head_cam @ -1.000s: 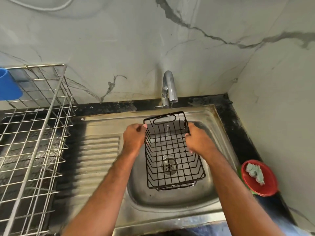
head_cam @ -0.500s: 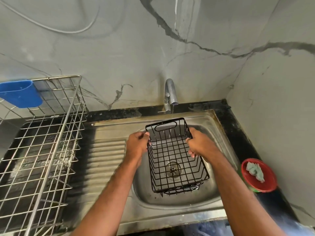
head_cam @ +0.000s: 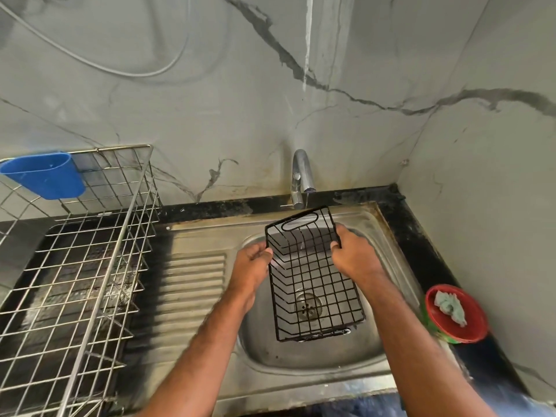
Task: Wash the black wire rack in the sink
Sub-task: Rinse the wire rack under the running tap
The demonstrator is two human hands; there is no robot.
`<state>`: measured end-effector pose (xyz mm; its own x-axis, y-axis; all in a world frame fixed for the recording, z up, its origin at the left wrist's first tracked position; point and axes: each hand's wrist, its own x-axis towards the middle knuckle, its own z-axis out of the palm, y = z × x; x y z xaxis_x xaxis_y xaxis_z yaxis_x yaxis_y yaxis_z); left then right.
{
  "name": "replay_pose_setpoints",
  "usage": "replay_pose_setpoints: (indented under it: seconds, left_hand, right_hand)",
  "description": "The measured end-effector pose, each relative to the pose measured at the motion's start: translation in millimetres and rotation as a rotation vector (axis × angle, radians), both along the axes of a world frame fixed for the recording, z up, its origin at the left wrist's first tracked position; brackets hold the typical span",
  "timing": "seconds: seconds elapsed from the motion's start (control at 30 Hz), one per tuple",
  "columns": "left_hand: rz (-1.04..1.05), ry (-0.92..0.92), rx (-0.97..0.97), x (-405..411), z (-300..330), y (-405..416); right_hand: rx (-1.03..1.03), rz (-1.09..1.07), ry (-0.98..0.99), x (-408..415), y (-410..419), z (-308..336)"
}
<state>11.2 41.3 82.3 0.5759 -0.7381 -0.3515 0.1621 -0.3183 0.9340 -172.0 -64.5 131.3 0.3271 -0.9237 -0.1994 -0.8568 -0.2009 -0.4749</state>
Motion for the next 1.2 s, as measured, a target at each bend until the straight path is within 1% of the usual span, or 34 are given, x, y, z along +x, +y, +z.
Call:
replay_pose_setpoints:
  seconds: [0.13,0.3,0.5,0.67,0.8,1.03,1.2]
  left_hand:
    - [0.019,0.051,0.018,-3.7,-6.4,-3.8]
    - [-0.019,0.117,0.026,-13.4,-13.3,-9.4]
    - [-0.025,0.188,0.045,-28.1,-21.5,-21.8]
    - [-0.021,0.231,0.057,-37.7,-25.8,-32.3]
    - [-0.015,0.261,0.06,-47.4,-29.2,-43.6]
    - [-0.062,0.317,0.037,-61.3,-31.0,-60.4]
    - [-0.023,0.371,-0.014,-62.6,-37.4,-73.0]
  right_hand:
    - [-0.063,-0.01,-0.029,0.3,-0.1,2.7]
    - [-0.135,-0.023,-0.063,-4.2,-4.5,11.0]
    - [-0.188,0.014,-0.073,-11.6,-8.3,23.0]
    - [-0.186,0.011,-0.142,-17.0,-7.6,23.4]
    - [-0.159,-0.012,-0.255,-14.7,-9.1,21.1]
    - [-0.18,0.02,-0.287,-16.2,-15.6,16.3]
    - [-0.22,0.015,-0.301,-22.6,-16.9,13.5]
